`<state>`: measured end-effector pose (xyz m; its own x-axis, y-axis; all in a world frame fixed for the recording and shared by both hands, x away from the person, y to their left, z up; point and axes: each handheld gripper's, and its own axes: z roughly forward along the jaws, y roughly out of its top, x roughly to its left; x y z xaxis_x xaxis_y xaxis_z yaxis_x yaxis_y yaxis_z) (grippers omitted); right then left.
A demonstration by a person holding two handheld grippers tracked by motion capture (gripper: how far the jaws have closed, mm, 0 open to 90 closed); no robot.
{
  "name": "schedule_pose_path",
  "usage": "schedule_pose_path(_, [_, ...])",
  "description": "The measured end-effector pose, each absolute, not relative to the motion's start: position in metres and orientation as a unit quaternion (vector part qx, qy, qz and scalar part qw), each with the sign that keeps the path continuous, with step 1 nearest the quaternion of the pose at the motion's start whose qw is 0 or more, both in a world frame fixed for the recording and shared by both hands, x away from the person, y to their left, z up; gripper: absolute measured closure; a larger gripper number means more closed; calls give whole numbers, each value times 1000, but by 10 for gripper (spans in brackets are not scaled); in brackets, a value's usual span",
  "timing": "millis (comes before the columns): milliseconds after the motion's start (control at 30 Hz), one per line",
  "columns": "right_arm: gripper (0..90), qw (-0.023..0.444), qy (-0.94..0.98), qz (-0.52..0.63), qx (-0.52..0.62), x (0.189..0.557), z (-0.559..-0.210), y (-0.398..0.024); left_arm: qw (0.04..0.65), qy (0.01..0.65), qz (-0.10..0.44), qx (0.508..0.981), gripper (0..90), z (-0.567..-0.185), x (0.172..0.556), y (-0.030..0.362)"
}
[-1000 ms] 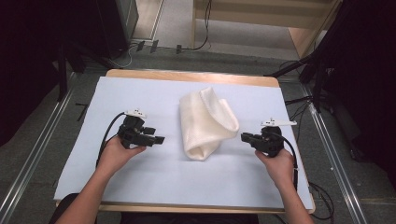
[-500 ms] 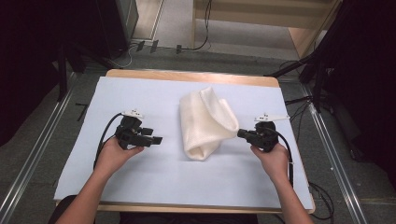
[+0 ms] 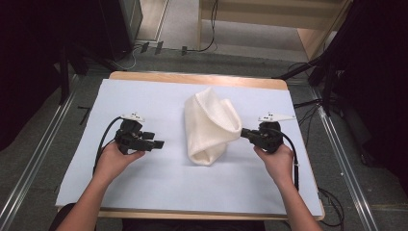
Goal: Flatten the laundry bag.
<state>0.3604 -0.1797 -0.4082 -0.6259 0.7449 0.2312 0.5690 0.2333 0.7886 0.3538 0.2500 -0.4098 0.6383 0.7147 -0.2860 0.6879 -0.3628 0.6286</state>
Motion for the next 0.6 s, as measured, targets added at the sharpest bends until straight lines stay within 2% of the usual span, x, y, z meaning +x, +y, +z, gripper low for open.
schedule_pose_path(600, [900,98,786,469,390,358,-395,-153,389,440,35,808,397,-403,350,272])
